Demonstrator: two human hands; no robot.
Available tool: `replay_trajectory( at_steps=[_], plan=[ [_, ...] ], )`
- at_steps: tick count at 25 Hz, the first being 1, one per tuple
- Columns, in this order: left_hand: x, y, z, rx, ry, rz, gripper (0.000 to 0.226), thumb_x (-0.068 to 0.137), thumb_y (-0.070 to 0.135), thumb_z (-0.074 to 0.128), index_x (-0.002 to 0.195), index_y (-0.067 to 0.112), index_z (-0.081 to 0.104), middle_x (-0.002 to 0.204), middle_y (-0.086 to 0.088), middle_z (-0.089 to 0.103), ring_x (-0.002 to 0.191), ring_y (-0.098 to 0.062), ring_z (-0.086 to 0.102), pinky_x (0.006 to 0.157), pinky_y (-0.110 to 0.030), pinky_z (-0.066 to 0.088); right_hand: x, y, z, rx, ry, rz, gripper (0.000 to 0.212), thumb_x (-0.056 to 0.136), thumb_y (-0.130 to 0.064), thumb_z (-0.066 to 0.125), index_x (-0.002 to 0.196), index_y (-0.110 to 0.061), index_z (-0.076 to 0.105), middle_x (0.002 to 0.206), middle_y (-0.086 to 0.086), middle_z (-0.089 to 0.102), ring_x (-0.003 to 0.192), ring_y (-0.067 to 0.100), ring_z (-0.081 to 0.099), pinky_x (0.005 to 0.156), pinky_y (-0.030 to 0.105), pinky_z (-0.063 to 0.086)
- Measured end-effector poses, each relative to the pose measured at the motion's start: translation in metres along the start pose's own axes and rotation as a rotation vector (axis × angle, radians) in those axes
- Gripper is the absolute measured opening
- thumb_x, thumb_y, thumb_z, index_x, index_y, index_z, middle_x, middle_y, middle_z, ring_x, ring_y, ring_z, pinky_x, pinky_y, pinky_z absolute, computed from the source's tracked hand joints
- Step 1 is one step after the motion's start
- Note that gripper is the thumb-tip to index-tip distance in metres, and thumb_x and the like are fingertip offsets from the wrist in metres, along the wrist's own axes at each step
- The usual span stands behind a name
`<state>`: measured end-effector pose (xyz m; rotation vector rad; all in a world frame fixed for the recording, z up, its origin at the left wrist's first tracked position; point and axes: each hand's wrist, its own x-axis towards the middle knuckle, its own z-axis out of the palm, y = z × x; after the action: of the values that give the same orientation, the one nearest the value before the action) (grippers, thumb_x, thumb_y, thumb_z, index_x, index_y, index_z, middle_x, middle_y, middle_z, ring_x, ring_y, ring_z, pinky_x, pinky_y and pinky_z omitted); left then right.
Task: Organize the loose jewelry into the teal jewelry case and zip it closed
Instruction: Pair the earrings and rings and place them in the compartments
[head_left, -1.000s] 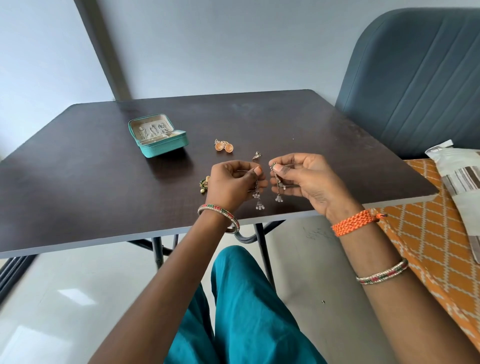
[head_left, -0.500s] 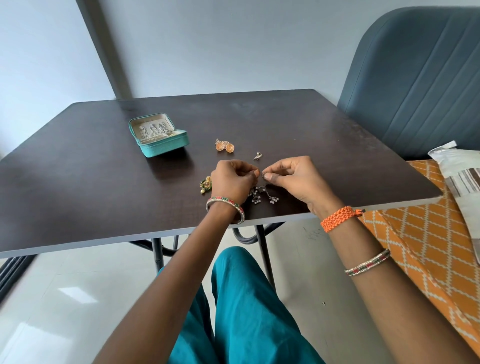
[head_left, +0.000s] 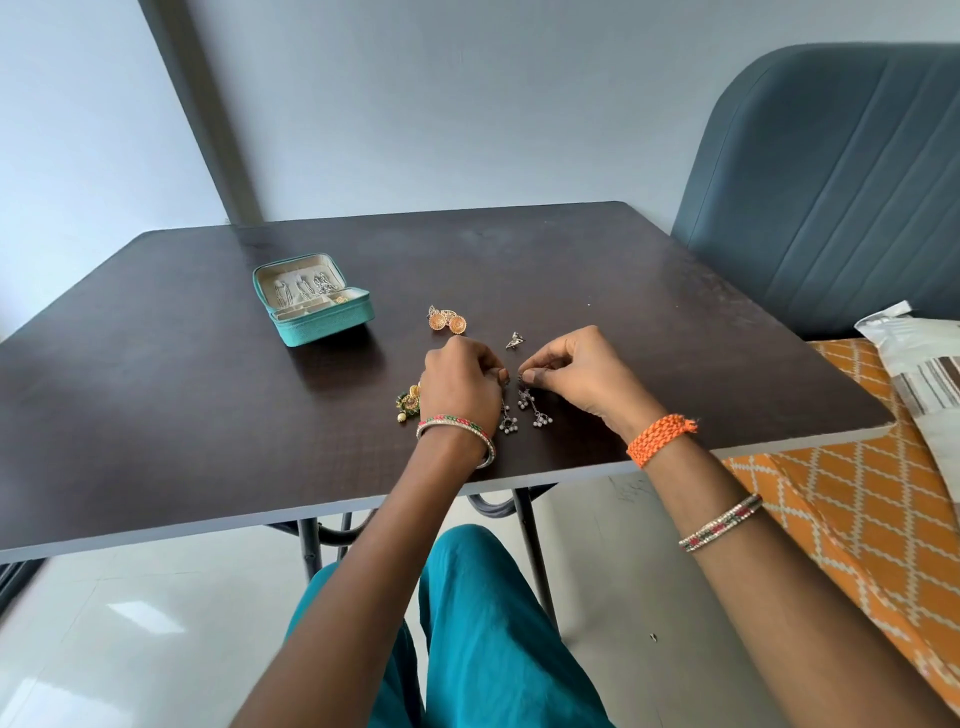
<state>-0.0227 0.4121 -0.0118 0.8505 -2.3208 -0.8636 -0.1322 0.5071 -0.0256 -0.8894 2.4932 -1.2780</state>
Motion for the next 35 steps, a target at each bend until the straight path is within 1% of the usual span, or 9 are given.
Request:
replay_trajectory(
  at_steps=[4, 9, 13, 17, 22, 25, 29, 32, 35],
  plan=[
    [0.002, 0.002, -0.001, 0.03, 0.003, 0.003, 0.009, 0.082, 0.016, 0.066, 0.085, 0.014, 0.074, 0.09, -0.013, 0.07, 0.09, -0.03, 0.062, 0.067, -0.027, 0.04, -0.002, -0.004, -0.009, 0.033, -0.02, -0.015, 0.011, 0.078, -0.016, 0.073, 0.073, -0.025, 0.071, 0.056, -0.01, 0.055, 0.055, 0.004, 0.049, 0.06, 0.022, 0.039],
    [0.019, 0.008, -0.009, -0.063, -0.006, 0.095, 0.011, 0.085, 0.013, 0.063, 0.085, 0.012, 0.073, 0.074, -0.004, 0.067, 0.077, -0.022, 0.057, 0.069, -0.024, 0.04, 0.005, -0.005, -0.057, 0.187, 0.19, -0.004, 0.012, 0.084, -0.005, 0.065, 0.081, -0.014, 0.071, 0.066, 0.0, 0.061, 0.052, 0.004, 0.046, 0.04, 0.006, 0.031],
    [0.046, 0.015, 0.0, -0.05, -0.046, 0.127, 0.015, 0.085, 0.007, 0.058, 0.084, 0.009, 0.073, 0.073, -0.009, 0.068, 0.087, -0.031, 0.061, 0.076, -0.028, 0.045, 0.02, 0.015, -0.06, 0.066, 0.171, 0.105, 0.015, 0.084, -0.018, 0.068, 0.069, -0.016, 0.068, 0.068, 0.005, 0.067, 0.052, 0.012, 0.05, 0.033, 0.013, 0.03],
    [0.068, 0.029, 0.011, -0.008, -0.156, 0.091, 0.022, 0.087, 0.004, 0.053, 0.095, 0.007, 0.072, 0.095, -0.015, 0.071, 0.099, -0.025, 0.061, 0.065, -0.015, 0.034, 0.027, 0.02, -0.044, -0.126, 0.141, 0.079, 0.016, 0.075, -0.031, 0.074, 0.063, -0.023, 0.068, 0.059, -0.009, 0.06, 0.057, 0.008, 0.052, 0.052, 0.021, 0.04],
    [0.082, 0.027, 0.021, 0.121, -0.3, -0.008, 0.023, 0.083, 0.021, 0.068, 0.098, 0.004, 0.07, 0.105, -0.017, 0.068, 0.104, -0.029, 0.06, 0.075, -0.026, 0.039, 0.024, 0.01, -0.036, -0.352, 0.083, 0.0, 0.007, 0.073, -0.03, 0.076, 0.072, -0.027, 0.07, 0.068, -0.01, 0.063, 0.076, 0.016, 0.063, 0.073, 0.032, 0.055],
    [0.083, 0.023, 0.026, 0.114, -0.326, 0.001, 0.02, 0.079, 0.018, 0.072, 0.092, 0.003, 0.069, 0.103, -0.018, 0.068, 0.1, -0.031, 0.062, 0.074, -0.028, 0.041, 0.02, 0.005, -0.034, -0.368, 0.119, -0.069, 0.006, 0.074, -0.022, 0.077, 0.073, -0.023, 0.071, 0.072, -0.007, 0.067, 0.076, 0.014, 0.063, 0.071, 0.029, 0.055],
    [0.081, 0.021, 0.024, 0.071, -0.324, 0.068, 0.016, 0.08, 0.02, 0.071, 0.086, 0.005, 0.066, 0.084, -0.008, 0.067, 0.077, -0.02, 0.058, 0.064, -0.023, 0.036, 0.018, 0.006, -0.03, -0.108, 0.156, -0.096, 0.011, 0.076, -0.013, 0.073, 0.073, -0.022, 0.068, 0.069, 0.0, 0.069, 0.064, 0.006, 0.059, 0.061, 0.013, 0.045],
    [0.079, 0.018, 0.019, -0.267, -0.332, 0.04, 0.014, 0.081, 0.016, 0.071, 0.074, 0.013, 0.059, 0.066, -0.001, 0.063, 0.054, -0.007, 0.056, 0.053, -0.022, 0.04, 0.023, 0.005, -0.027, 0.231, 0.089, -0.043, 0.017, 0.085, -0.004, 0.065, 0.09, -0.019, 0.071, 0.075, 0.006, 0.065, 0.069, 0.011, 0.056, 0.072, 0.023, 0.048],
    [0.076, 0.015, 0.017, -0.561, -0.348, -0.007, 0.014, 0.082, 0.01, 0.07, 0.073, 0.014, 0.06, 0.056, 0.004, 0.062, 0.043, 0.001, 0.054, 0.045, -0.015, 0.043, 0.025, -0.005, -0.028, 0.524, 0.025, 0.055, 0.014, 0.089, 0.001, 0.058, 0.098, -0.004, 0.068, 0.077, 0.007, 0.065, 0.067, 0.013, 0.059, 0.068, 0.023, 0.052]
  ],
)
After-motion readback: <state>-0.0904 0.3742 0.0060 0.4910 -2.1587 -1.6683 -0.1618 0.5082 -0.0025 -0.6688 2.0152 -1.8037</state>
